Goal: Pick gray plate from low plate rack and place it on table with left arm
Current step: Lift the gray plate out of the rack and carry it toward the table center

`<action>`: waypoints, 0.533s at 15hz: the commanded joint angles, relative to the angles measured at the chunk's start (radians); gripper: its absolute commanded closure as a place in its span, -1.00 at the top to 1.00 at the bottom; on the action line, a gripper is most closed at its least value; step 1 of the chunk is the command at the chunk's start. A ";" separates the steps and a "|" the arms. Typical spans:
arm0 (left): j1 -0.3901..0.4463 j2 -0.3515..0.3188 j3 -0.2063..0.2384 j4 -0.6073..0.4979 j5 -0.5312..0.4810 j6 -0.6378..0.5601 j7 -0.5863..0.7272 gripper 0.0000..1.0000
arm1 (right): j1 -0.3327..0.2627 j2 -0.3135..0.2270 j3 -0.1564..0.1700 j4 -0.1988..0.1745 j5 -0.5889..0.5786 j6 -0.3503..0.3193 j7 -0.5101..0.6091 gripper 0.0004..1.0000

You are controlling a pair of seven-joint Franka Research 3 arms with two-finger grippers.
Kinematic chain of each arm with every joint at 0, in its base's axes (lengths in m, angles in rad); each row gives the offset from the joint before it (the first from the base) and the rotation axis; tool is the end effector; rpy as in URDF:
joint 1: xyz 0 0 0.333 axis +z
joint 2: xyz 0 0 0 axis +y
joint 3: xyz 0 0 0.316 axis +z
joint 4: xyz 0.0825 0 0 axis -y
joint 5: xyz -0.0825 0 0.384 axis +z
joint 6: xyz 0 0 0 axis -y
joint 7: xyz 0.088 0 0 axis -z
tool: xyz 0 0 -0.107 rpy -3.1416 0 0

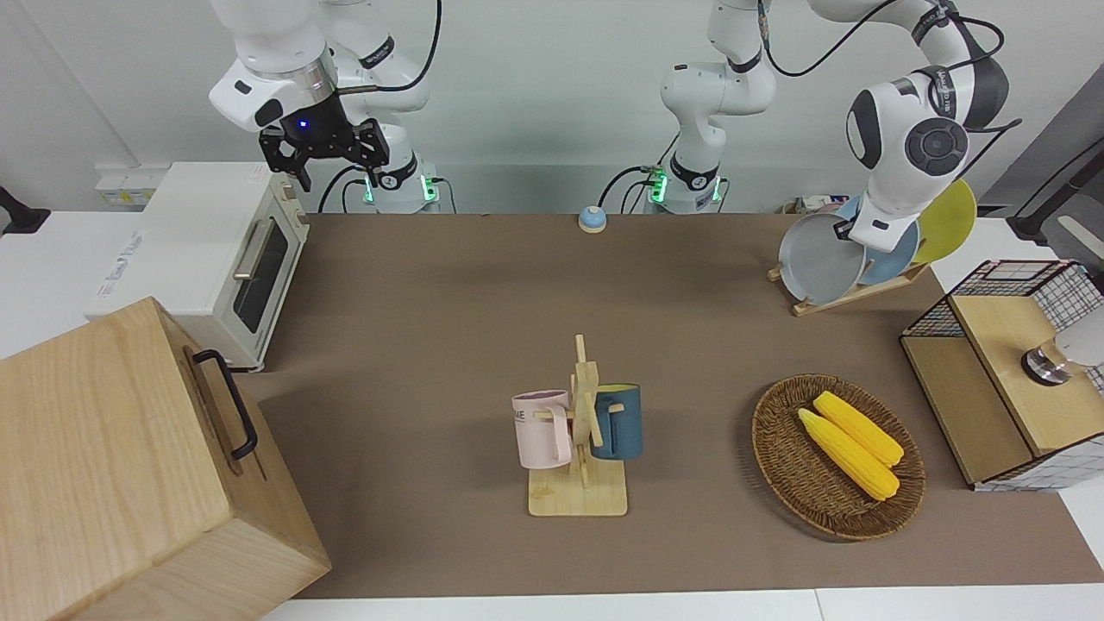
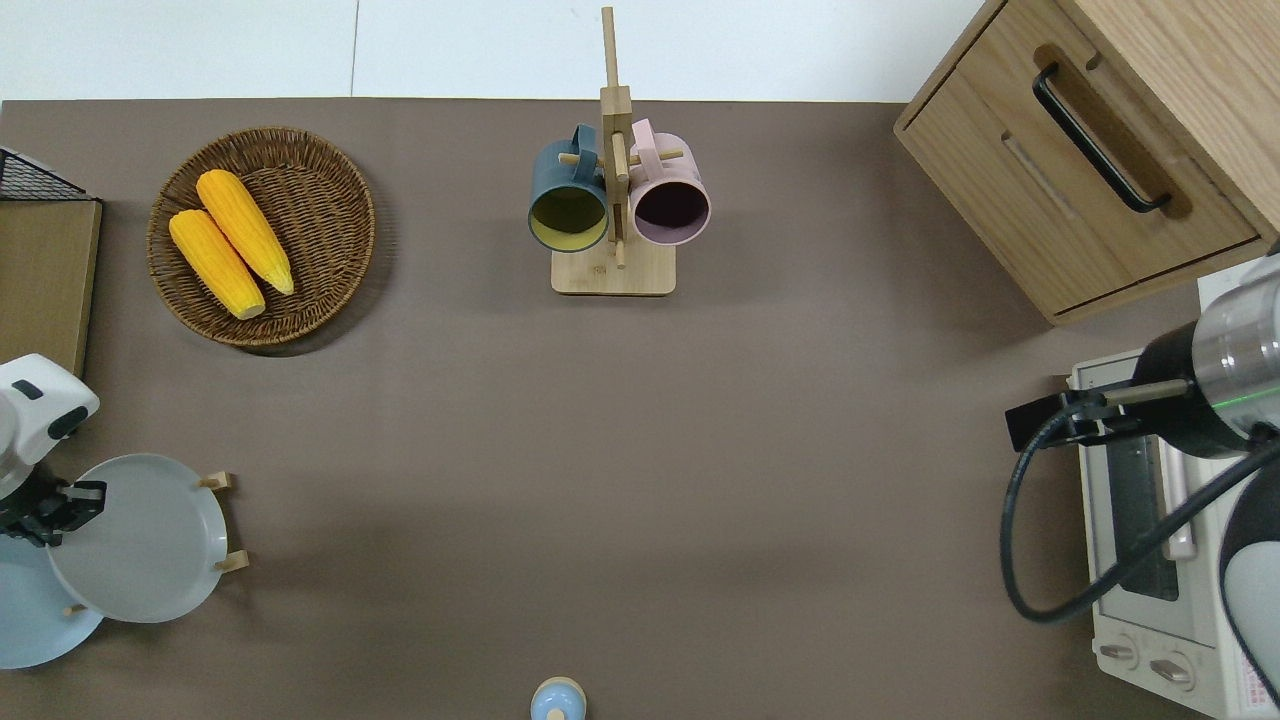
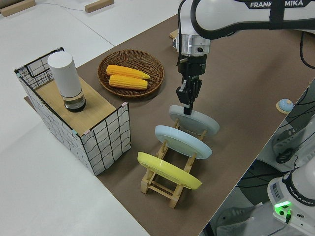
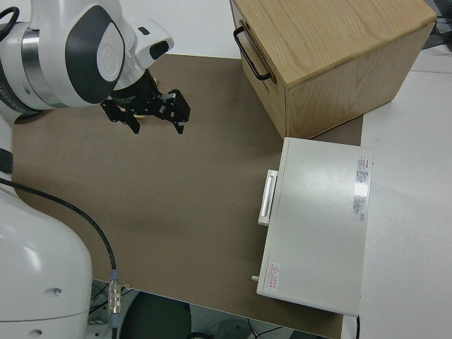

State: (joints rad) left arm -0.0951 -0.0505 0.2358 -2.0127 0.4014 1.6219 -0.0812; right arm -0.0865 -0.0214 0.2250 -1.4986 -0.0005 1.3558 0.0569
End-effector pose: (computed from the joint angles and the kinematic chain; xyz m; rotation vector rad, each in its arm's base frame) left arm 0.4926 0.1115 0.4586 -2.7236 -0.1757 0.4846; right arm 0.5197 0.0739 0.6516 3.1162 0.1266 -0.1887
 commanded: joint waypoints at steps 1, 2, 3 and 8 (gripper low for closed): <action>-0.014 -0.014 -0.024 0.104 0.026 -0.135 0.000 -1.00 | -0.015 -0.005 0.007 0.006 0.004 -0.015 -0.003 0.98; -0.014 -0.017 -0.044 0.127 0.075 -0.164 0.004 -1.00 | -0.015 -0.005 0.007 0.006 0.004 -0.015 -0.003 0.98; -0.014 -0.020 -0.065 0.137 0.129 -0.189 0.005 -1.00 | -0.013 -0.005 0.007 0.006 0.004 -0.015 -0.003 0.98; -0.014 -0.029 -0.124 0.177 0.177 -0.261 0.001 -1.00 | -0.013 -0.005 0.007 0.006 0.004 -0.015 -0.003 0.98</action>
State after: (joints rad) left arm -0.1005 -0.0755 0.1207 -1.8523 0.5713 1.3923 -0.0797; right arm -0.0865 -0.0214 0.2250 -1.4986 -0.0005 1.3558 0.0569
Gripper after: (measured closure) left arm 0.965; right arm 0.009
